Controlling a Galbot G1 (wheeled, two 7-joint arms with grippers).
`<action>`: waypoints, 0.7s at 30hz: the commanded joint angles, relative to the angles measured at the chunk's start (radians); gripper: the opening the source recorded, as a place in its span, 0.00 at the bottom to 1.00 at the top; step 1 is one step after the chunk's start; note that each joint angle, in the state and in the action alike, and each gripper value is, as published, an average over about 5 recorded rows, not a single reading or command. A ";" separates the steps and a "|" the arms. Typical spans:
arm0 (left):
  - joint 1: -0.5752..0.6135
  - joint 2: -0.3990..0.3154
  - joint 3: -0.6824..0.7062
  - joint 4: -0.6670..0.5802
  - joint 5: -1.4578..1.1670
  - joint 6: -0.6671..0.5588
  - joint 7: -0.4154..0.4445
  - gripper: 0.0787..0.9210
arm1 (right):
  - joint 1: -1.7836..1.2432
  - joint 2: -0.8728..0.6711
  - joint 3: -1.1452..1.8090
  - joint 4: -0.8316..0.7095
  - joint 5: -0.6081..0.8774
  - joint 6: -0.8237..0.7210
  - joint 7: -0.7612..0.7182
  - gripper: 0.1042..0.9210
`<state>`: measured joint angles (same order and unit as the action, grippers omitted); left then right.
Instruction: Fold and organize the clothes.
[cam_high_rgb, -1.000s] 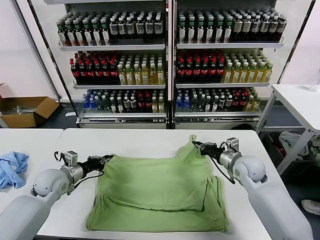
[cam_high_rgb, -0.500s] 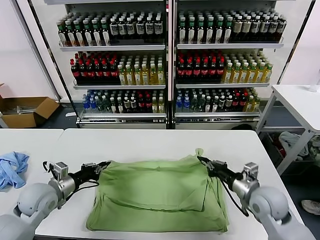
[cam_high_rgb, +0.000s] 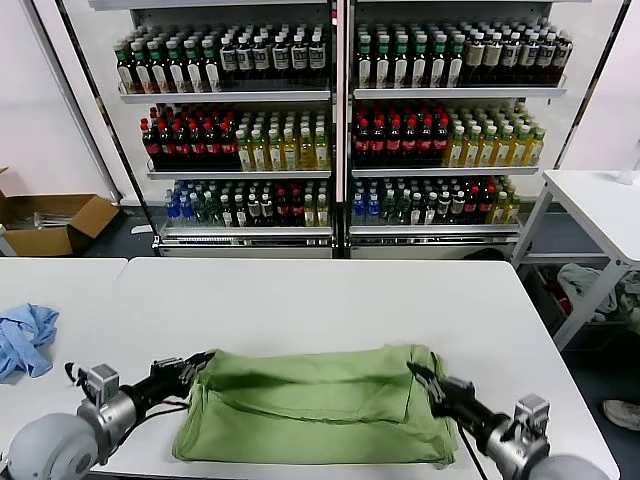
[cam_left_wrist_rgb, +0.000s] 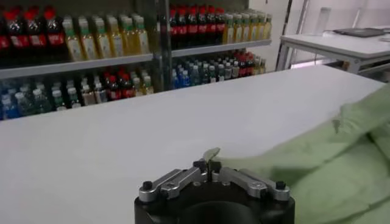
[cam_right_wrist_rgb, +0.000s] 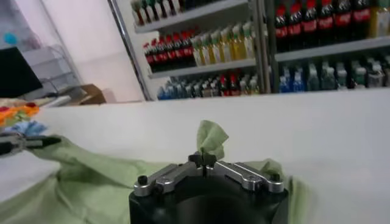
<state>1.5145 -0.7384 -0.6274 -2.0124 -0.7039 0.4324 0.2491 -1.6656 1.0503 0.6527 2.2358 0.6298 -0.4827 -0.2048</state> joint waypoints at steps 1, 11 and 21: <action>0.190 -0.038 -0.072 0.009 0.081 -0.017 -0.015 0.01 | -0.176 0.027 0.057 0.036 -0.150 0.047 0.001 0.00; 0.196 -0.082 -0.170 -0.117 0.069 0.014 -0.104 0.16 | -0.147 0.068 0.243 0.001 -0.103 0.173 -0.042 0.21; 0.213 -0.203 -0.090 -0.251 -0.004 0.092 -0.449 0.50 | -0.126 0.145 0.431 -0.066 -0.024 0.254 -0.030 0.56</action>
<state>1.6878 -0.8330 -0.7640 -2.1304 -0.6687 0.4553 0.1150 -1.7758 1.1368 0.9155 2.2062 0.5628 -0.3061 -0.2356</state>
